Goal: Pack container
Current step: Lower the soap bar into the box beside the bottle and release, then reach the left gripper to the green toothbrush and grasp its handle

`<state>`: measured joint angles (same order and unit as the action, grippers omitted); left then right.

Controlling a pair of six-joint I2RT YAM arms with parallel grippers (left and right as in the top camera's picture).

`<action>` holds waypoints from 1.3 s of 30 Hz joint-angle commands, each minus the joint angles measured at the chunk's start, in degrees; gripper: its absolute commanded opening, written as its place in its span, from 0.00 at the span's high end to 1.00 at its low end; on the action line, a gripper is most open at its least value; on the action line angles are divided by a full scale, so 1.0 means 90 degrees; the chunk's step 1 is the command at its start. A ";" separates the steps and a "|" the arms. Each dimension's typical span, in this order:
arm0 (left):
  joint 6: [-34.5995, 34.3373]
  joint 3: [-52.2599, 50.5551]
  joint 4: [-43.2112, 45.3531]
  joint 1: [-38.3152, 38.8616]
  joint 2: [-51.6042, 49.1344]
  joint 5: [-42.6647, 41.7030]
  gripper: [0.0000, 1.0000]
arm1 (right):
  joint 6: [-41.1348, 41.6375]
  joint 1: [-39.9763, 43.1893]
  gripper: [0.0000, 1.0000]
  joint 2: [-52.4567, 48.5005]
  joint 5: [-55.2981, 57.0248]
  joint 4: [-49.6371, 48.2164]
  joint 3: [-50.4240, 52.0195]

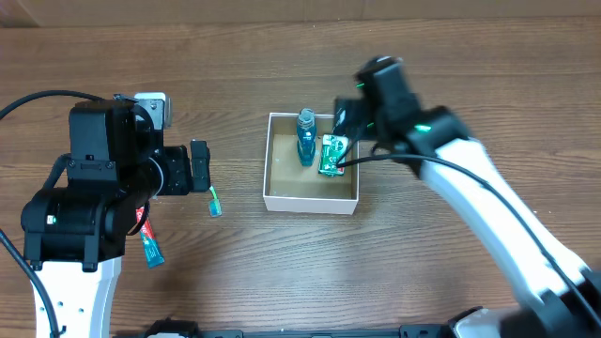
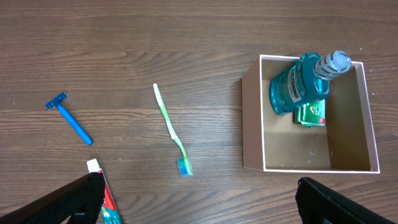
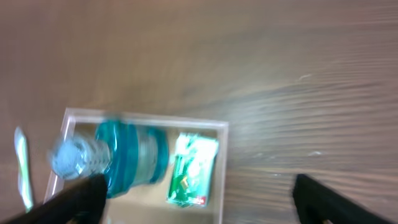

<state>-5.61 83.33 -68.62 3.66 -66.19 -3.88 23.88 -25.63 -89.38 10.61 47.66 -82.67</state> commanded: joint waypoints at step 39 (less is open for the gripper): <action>-0.1506 0.0129 0.0918 -0.0168 -0.5343 -0.0772 0.00 | 0.0129 0.2035 0.00 0.2562 -0.0476 0.2443 0.2501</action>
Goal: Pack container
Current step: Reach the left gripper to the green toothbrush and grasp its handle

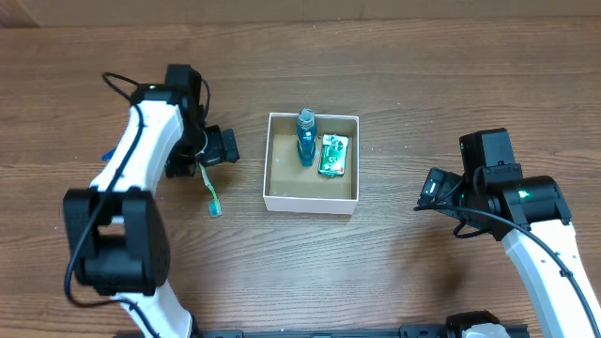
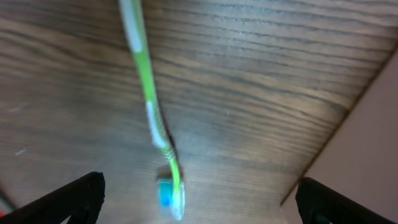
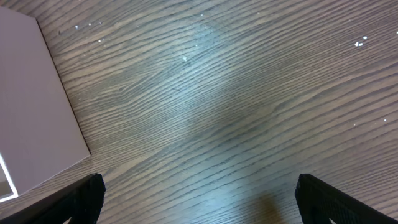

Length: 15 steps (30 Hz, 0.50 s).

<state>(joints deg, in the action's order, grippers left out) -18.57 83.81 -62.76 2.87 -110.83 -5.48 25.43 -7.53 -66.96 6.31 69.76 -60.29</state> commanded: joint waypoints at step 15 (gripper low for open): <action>-0.0090 0.0073 0.0457 -0.0080 -0.1239 -0.0440 0.00 | -0.0044 0.0024 0.00 0.0070 0.0005 -0.0024 0.0015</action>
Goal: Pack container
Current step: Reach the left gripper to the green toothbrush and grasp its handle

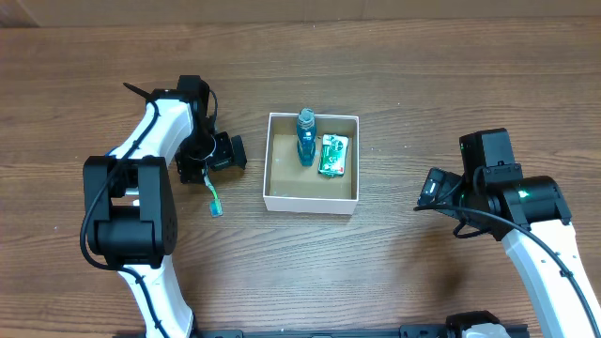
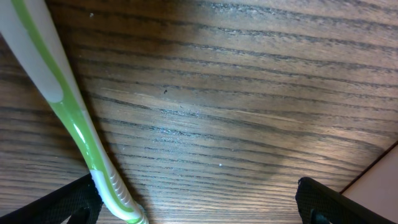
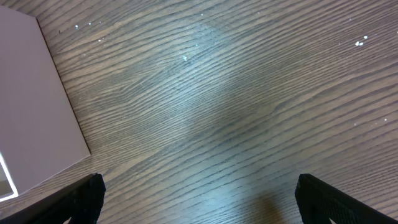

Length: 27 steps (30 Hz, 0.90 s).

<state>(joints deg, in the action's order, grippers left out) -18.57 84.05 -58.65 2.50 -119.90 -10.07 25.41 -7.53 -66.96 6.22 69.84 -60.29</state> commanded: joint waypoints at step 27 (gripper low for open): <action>-0.0185 0.0046 -0.0267 -0.0036 -0.0231 0.0192 0.74 | -0.0044 0.0024 0.00 0.0070 0.0012 0.0032 0.0015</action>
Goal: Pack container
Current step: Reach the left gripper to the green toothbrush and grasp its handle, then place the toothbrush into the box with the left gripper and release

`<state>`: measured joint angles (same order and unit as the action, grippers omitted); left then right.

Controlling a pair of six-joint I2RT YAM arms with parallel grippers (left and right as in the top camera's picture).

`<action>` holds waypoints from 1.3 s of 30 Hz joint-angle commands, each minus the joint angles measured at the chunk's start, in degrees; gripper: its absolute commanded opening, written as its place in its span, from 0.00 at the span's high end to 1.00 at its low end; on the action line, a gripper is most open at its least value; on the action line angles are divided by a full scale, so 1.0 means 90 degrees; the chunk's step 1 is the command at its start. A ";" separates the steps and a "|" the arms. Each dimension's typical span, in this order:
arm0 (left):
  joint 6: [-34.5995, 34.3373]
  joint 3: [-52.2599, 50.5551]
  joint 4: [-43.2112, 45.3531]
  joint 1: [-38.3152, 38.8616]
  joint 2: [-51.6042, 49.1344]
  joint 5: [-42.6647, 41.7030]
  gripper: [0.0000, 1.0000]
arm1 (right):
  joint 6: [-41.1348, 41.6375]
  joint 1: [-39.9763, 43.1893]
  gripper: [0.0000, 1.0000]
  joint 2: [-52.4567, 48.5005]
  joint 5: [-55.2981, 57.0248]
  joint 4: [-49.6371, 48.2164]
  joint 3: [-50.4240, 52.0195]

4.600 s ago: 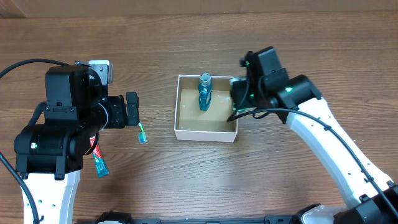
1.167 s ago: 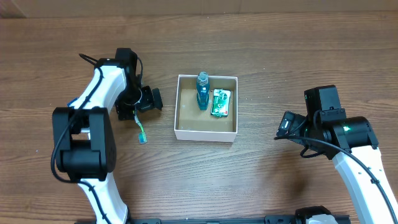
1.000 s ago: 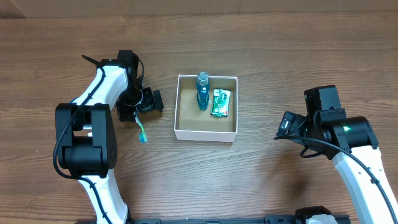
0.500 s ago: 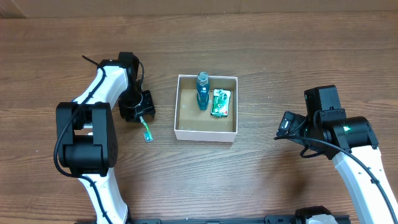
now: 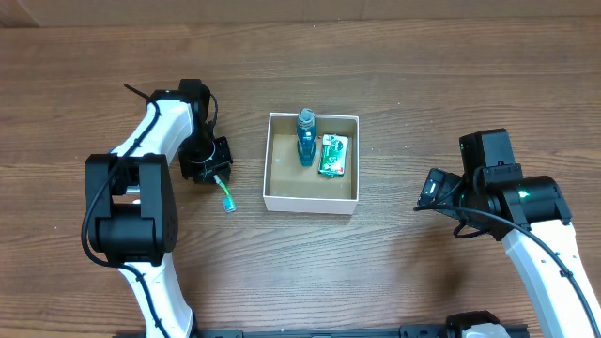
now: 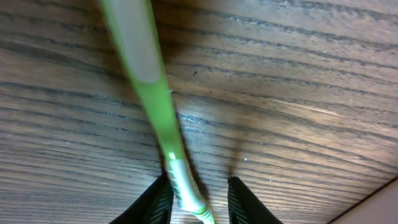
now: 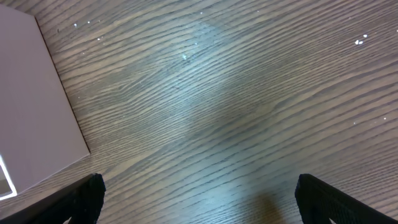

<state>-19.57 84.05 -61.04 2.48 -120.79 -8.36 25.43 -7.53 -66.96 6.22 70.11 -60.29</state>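
Note:
A white open box (image 5: pixel 310 200) at the table's middle holds an upright blue mouthwash bottle (image 5: pixel 306 141) and a green packet (image 5: pixel 332 155). Left of the box a green toothbrush (image 5: pixel 225 195) lies slanted on the wood, its blue head towards the front. My left gripper (image 5: pixel 211 164) is down on it. In the left wrist view the handle (image 6: pixel 155 99) runs between the narrowed fingers of the left gripper (image 6: pixel 199 202), against the left one. My right gripper (image 5: pixel 427 192) hovers open right of the box, over bare wood (image 7: pixel 199 199).
The box's outer wall (image 7: pixel 31 112) shows at the left edge of the right wrist view. The left arm (image 5: pixel 141 150) lies over the table's left part and hides what is under it. Bare wood surrounds the box.
My left gripper's fingers have come together round the toothbrush handle. The toothbrush has swung, and its head now lies nearer the box. The right arm has not moved.
At first my right gripper was over the box with the bottle and packet inside, and the left arm was high above the toothbrush. Then the right arm stood back at the right, and the left gripper hung open over the toothbrush, then lower, and now grips it.

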 commanded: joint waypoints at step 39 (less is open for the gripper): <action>0.2761 0.0180 0.0622 0.3162 0.3701 0.1858 0.96 | -0.0012 0.1326 0.00 0.0551 -0.0901 -0.0374 0.0012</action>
<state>-3.64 85.12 -56.84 26.83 -87.77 3.42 25.45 -2.04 -63.75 3.36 66.89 -60.20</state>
